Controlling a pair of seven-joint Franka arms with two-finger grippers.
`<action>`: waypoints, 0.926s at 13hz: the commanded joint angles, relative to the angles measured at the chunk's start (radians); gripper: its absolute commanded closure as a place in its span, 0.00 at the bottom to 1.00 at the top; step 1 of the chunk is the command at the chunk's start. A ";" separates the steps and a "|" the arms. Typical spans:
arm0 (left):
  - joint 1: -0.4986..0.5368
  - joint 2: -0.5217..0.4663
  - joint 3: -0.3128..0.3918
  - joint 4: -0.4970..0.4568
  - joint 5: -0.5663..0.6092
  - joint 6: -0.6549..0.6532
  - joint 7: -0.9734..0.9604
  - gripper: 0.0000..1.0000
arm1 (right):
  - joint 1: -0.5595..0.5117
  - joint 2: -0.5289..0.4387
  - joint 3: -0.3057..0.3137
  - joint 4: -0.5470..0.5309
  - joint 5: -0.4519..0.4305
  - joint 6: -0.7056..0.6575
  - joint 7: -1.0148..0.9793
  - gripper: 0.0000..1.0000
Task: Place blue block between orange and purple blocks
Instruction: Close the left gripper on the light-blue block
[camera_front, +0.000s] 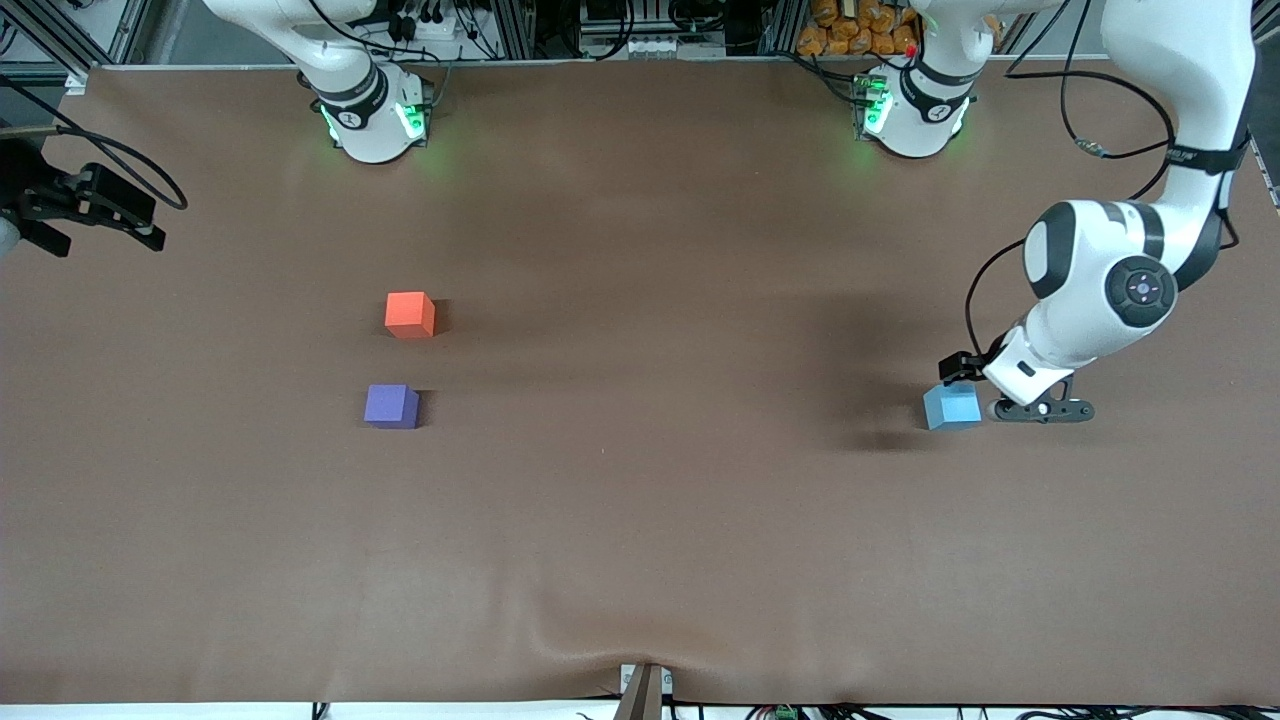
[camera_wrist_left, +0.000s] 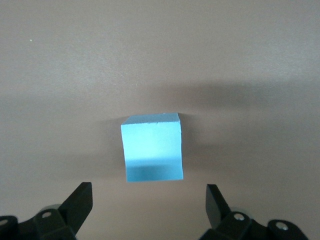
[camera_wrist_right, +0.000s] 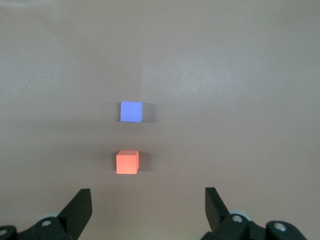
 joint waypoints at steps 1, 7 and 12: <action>0.002 0.020 -0.005 -0.030 -0.013 0.084 -0.001 0.00 | -0.007 -0.005 0.008 -0.002 0.004 -0.006 0.015 0.00; 0.003 0.103 -0.005 -0.031 -0.012 0.219 0.000 0.00 | -0.005 -0.005 0.009 -0.002 0.004 -0.006 0.013 0.00; 0.009 0.158 -0.002 -0.025 -0.010 0.294 0.011 0.00 | -0.005 -0.005 0.009 -0.002 0.004 -0.006 0.015 0.00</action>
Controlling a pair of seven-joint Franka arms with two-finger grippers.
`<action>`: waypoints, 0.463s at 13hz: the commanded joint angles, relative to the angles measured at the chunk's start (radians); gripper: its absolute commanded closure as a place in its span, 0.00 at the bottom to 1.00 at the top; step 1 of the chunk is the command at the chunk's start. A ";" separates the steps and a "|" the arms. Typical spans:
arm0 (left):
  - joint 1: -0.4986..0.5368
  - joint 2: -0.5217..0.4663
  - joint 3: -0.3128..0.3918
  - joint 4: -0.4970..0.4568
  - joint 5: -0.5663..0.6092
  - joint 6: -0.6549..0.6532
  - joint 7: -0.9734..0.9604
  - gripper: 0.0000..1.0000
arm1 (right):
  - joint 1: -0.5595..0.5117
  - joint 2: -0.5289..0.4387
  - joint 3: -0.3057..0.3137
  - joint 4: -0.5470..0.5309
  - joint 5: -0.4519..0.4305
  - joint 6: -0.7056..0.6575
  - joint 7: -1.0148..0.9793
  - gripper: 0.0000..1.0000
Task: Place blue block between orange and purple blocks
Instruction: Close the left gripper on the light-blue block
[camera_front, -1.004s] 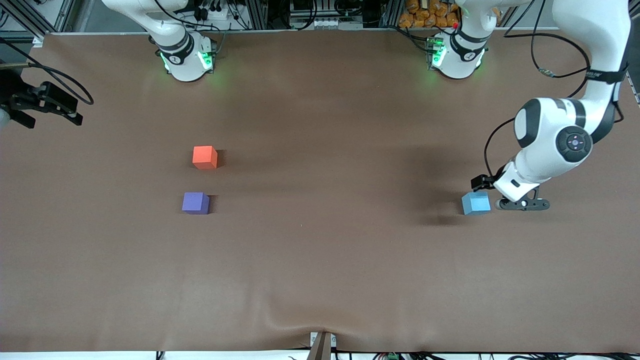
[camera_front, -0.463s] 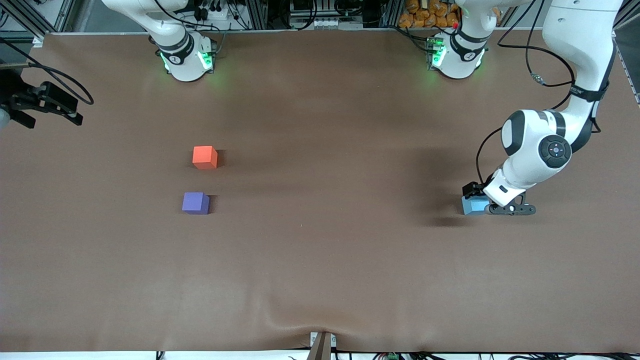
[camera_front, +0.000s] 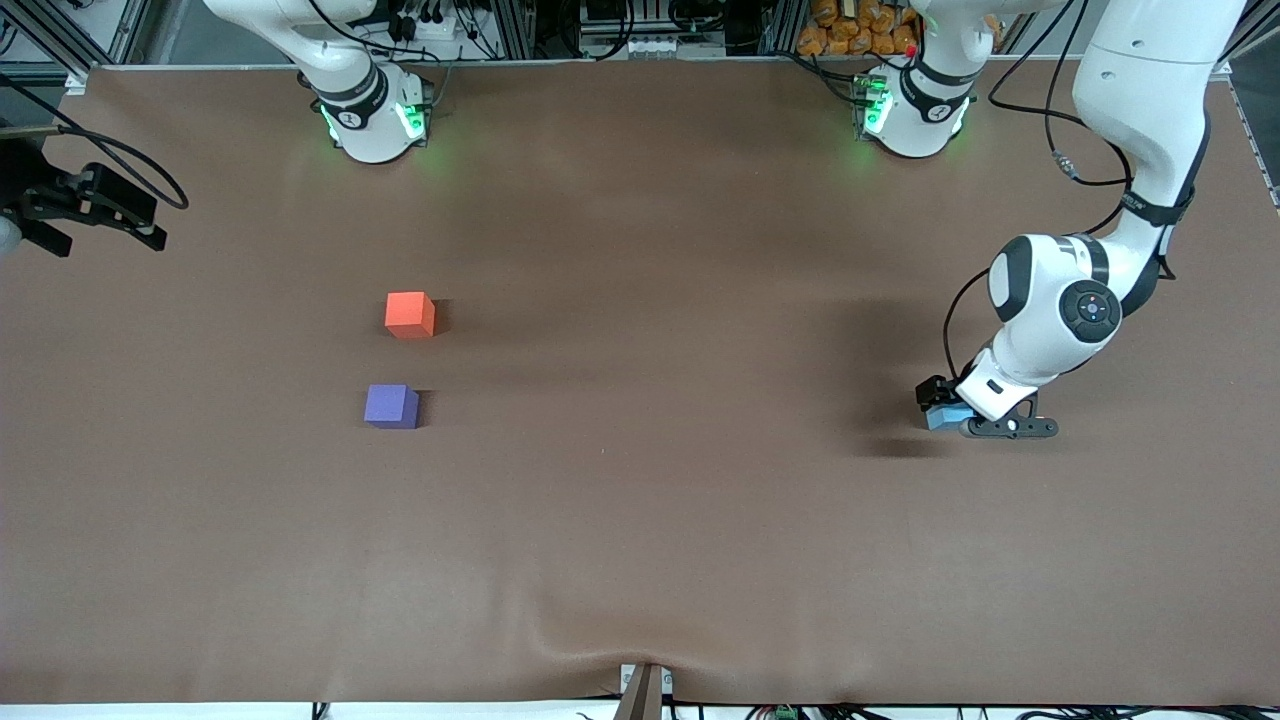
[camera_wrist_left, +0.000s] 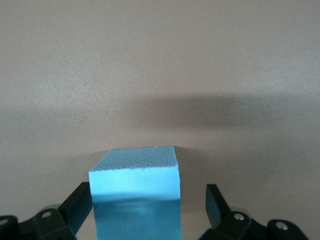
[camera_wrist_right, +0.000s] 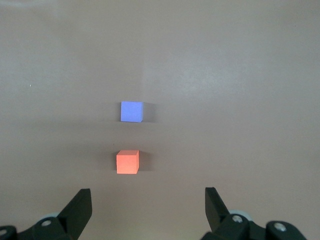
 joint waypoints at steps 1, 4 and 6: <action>0.007 0.022 -0.003 0.003 -0.009 0.049 0.011 0.00 | -0.005 -0.005 0.008 -0.002 0.004 -0.006 0.015 0.00; 0.007 0.023 -0.005 0.005 -0.007 0.051 0.011 0.32 | -0.005 -0.005 0.008 -0.002 0.004 -0.007 0.015 0.00; 0.007 0.015 -0.003 0.005 -0.007 0.044 0.017 0.69 | -0.005 -0.005 0.008 -0.002 0.004 -0.006 0.015 0.00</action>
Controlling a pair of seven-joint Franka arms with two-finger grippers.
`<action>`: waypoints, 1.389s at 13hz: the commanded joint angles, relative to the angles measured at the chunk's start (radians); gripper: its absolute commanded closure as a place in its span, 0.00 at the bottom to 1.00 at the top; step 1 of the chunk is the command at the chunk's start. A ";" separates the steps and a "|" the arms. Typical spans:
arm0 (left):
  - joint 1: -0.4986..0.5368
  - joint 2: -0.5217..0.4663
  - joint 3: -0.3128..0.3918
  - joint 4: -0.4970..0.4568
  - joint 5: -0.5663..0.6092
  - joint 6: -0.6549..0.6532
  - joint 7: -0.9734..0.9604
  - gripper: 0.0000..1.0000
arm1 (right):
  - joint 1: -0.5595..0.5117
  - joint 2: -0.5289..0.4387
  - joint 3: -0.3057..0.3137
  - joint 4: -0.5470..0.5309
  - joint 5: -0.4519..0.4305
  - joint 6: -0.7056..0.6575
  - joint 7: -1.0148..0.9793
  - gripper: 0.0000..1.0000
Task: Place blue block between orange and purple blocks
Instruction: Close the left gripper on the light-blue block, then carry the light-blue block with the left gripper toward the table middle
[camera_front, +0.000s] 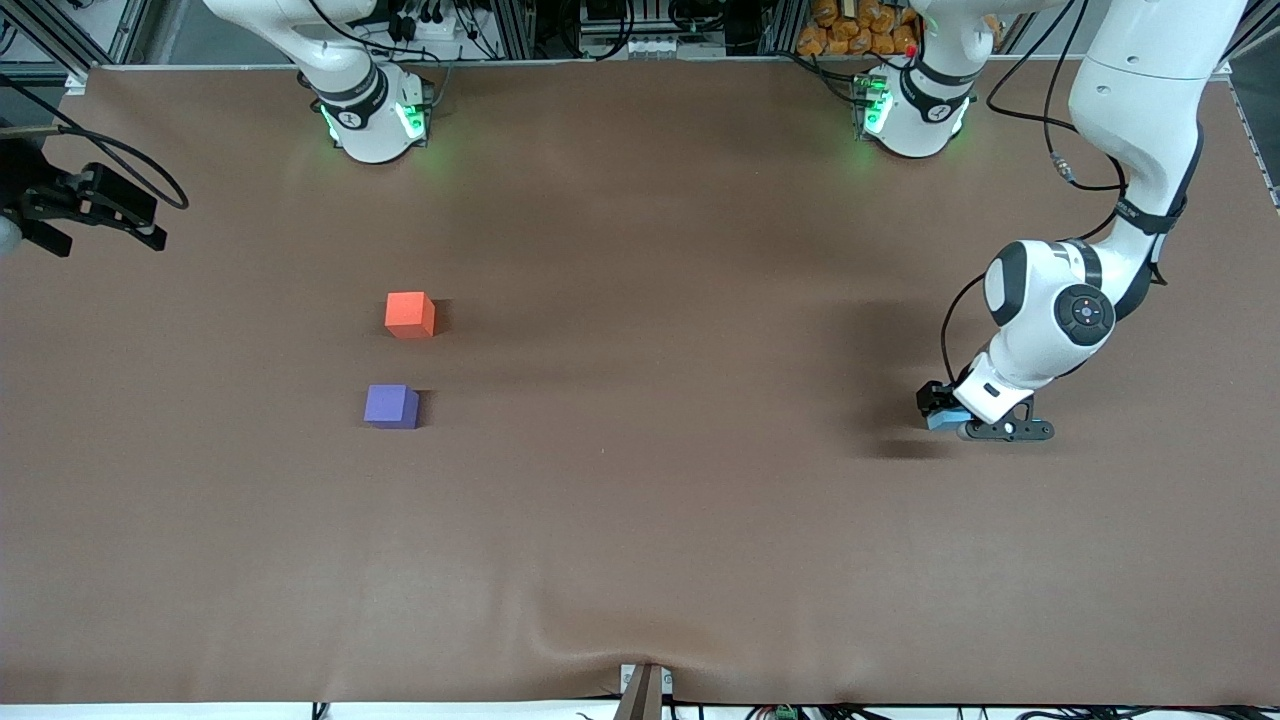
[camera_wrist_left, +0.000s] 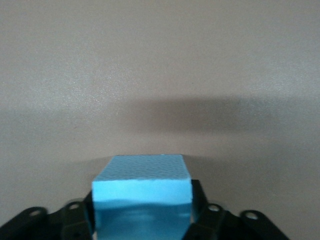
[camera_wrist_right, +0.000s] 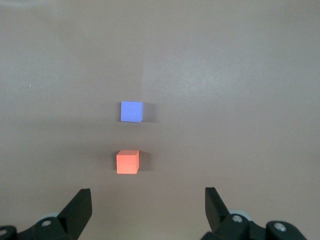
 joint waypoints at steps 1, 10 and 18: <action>0.007 -0.008 -0.004 0.001 -0.007 0.010 0.018 0.85 | -0.005 -0.005 0.007 -0.002 0.004 -0.007 0.015 0.00; -0.016 -0.134 -0.200 0.115 -0.006 -0.331 -0.054 1.00 | -0.004 0.000 0.011 -0.004 0.004 -0.018 0.013 0.00; -0.379 -0.006 -0.312 0.418 0.007 -0.528 -0.465 1.00 | 0.004 0.001 0.014 -0.002 0.004 -0.015 0.013 0.00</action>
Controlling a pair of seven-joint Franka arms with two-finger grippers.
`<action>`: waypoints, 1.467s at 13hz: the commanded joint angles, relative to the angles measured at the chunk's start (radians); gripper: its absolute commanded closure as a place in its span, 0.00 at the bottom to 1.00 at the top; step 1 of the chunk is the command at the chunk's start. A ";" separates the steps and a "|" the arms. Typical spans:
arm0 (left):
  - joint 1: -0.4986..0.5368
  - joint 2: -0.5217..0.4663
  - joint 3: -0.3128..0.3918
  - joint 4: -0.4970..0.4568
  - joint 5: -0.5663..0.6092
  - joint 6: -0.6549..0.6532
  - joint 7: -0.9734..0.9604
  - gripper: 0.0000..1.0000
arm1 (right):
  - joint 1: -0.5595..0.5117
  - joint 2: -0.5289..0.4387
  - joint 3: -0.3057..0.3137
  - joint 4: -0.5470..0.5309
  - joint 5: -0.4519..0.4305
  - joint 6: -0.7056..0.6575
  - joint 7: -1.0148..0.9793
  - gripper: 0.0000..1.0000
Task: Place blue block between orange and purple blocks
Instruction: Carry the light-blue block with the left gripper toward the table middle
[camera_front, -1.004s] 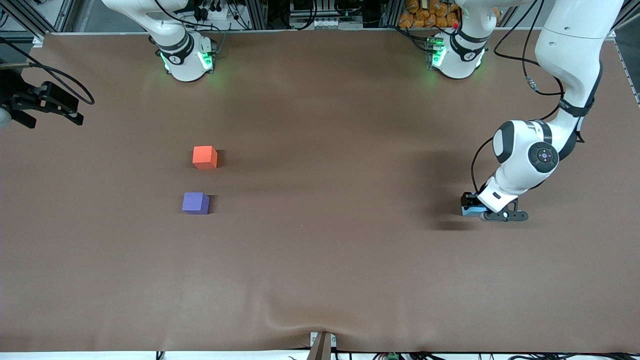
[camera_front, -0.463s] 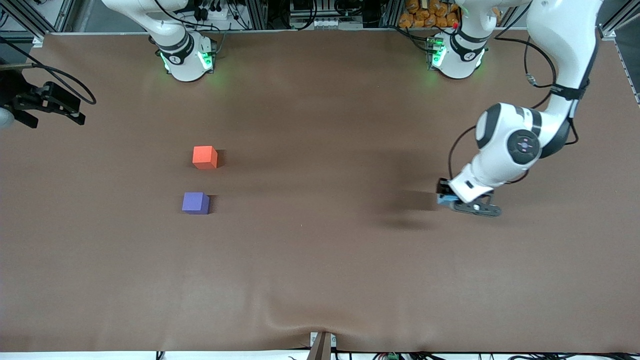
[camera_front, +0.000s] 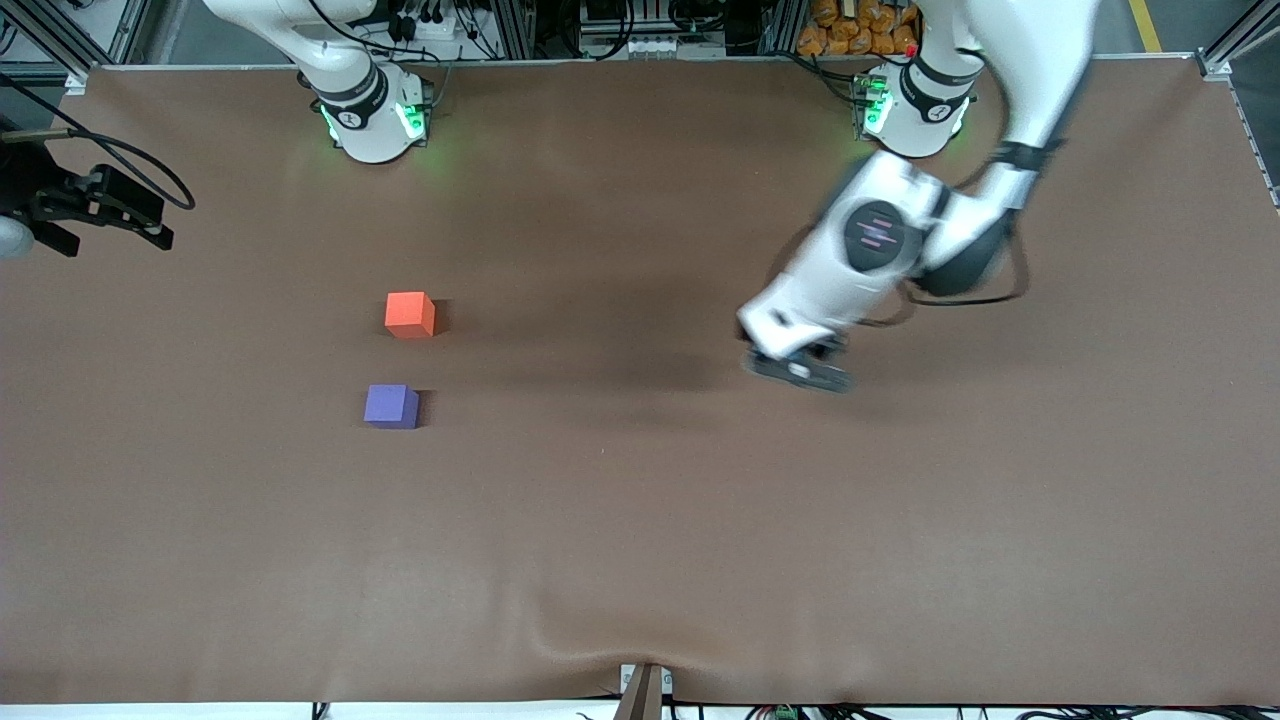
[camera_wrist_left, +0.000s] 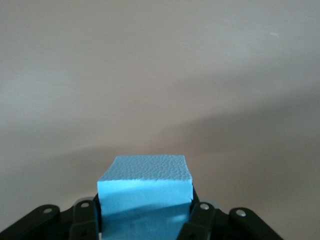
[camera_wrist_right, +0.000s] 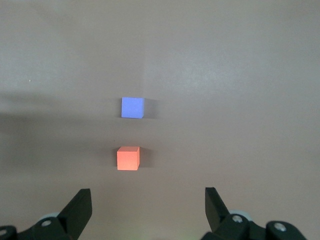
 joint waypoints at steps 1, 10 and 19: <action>-0.144 0.094 0.013 0.109 0.025 -0.031 -0.127 1.00 | 0.002 -0.003 0.008 0.001 0.003 0.002 0.013 0.00; -0.592 0.482 0.244 0.579 0.159 -0.021 -0.442 1.00 | 0.005 0.137 0.008 0.007 -0.011 0.064 -0.001 0.00; -0.589 0.530 0.260 0.624 0.125 0.076 -0.471 0.00 | 0.028 0.144 0.008 -0.005 0.034 0.053 0.024 0.00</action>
